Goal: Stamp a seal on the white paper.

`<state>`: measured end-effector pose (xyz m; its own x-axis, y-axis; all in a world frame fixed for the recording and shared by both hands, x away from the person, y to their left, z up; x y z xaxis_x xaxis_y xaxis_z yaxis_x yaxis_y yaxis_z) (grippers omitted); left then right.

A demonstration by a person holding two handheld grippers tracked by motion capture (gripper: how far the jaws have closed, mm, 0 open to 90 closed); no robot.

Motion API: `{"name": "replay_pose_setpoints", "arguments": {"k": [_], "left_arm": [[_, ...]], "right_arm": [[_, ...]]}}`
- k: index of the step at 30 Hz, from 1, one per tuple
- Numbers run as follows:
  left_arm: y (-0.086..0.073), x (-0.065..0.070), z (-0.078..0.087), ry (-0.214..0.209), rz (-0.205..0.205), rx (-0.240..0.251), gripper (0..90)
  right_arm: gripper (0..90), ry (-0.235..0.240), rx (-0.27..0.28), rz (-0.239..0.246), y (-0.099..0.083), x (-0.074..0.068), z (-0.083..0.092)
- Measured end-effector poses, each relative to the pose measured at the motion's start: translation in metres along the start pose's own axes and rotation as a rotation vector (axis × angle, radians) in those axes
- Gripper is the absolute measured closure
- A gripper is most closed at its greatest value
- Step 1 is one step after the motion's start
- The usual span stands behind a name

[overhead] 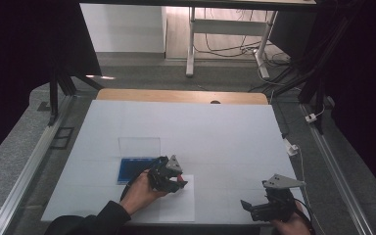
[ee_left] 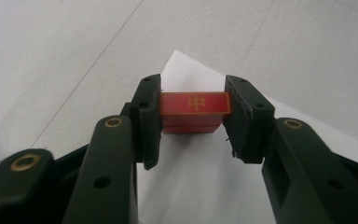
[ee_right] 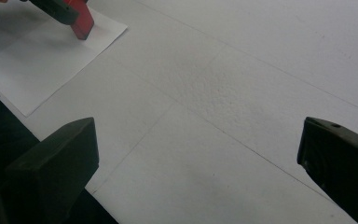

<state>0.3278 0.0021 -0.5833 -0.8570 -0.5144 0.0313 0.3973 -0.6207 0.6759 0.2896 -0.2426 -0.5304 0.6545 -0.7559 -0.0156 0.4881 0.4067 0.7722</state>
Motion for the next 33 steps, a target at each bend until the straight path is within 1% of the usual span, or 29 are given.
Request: {"name": "replay_pose_setpoints", "arguments": {"k": [2, 6, 9, 10, 11, 14, 21, 23, 27, 29, 33], "left_arm": [[-0.0001, 0.0012, -0.0003, 0.018, -0.013, 0.0, 58.7], [-0.0001, 0.0025, -0.0005, 0.039, -0.03, -0.002, 58.8], [0.0005, 0.0045, -0.0006, 0.066, -0.06, -0.008, 58.8], [0.0005, 0.0048, -0.0007, 0.069, -0.062, -0.009, 58.8], [0.0003, 0.0045, -0.0007, 0.064, -0.055, -0.009, 58.8], [-0.0007, 0.0015, -0.0005, 0.024, -0.008, 0.005, 58.8], [-0.0015, -0.002, 0.0002, -0.025, 0.025, 0.011, 58.8], [-0.0012, -0.0014, 0.0, -0.019, 0.02, 0.011, 58.7], [-0.001, 0.0013, -0.0003, 0.018, -0.005, 0.005, 58.8], [-0.0009, 0.0012, -0.0002, 0.018, -0.008, 0.002, 58.7], [-0.0007, 0.0002, 0.0003, 0.005, -0.011, -0.003, 58.5]], "right_arm": [[0.0, 0.0, -0.001, 0.002, 0.0, -0.0002, -0.0002], [0.0, 0.0, -0.006, 0.004, -0.0003, -0.0003, -0.0004], [0.0, -0.001, -0.007, 0.005, -0.0004, -0.0003, -0.0007], [0.0, -0.003, -0.008, 0.005, -0.0004, -0.0002, -0.0006], [0.0, -0.002, -0.007, 0.004, -0.0004, -0.0002, -0.0007], [0.0, -0.001, -0.007, 0.003, -0.0004, -0.0001, -0.0004], [0.0, -0.002, -0.004, 0.003, -0.0003, -0.0001, -0.0004], [0.0, -0.001, -0.004, 0.005, -0.0004, -0.0003, -0.0004], [0.0, 0.0, -0.008, 0.006, -0.0006, -0.0004, -0.0006], [0.0, -0.001, -0.009, 0.008, -0.0007, -0.0004, -0.0006], [0.0, 0.0, -0.008, 0.011, -0.0007, -0.0006, -0.0004]]}}
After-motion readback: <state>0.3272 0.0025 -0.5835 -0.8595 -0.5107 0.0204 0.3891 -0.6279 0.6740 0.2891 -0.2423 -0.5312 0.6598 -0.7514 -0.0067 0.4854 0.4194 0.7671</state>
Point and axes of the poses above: each handheld gripper's, and its own axes: z roughly backward along the jaws, y roughly out of its top, x roughly to its right, the point moved 10 cm from there along -z, roughly forward along the jaws, and after that the axes turned 5 degrees about x, right-handed, at the moved point
